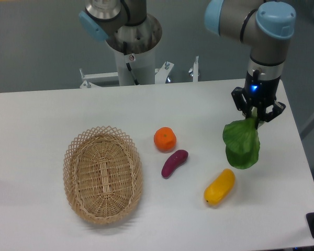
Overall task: Place the green vegetable on the table
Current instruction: 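Lower the held green bok choy onto the table beside the orange, then open the gripper to release the bok choy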
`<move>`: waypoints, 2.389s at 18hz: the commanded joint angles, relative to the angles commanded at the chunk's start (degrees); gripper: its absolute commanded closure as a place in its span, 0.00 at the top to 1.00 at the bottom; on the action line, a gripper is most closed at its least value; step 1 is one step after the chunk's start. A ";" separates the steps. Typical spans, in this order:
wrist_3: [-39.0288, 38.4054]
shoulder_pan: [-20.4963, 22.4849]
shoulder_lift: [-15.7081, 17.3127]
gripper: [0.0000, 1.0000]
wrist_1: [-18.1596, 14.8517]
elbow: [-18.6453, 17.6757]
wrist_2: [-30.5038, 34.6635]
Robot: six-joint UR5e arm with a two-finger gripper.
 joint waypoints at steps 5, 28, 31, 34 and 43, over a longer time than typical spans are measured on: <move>0.17 -0.18 -0.27 0.30 0.87 -1.84 0.09; 13.27 -0.70 -4.31 0.31 12.31 -16.09 6.42; 12.83 -0.79 -4.66 0.32 12.39 -16.00 6.33; 12.83 -0.79 -4.92 0.41 12.83 -16.00 6.33; 12.57 -0.09 -3.70 1.00 14.94 -12.41 6.15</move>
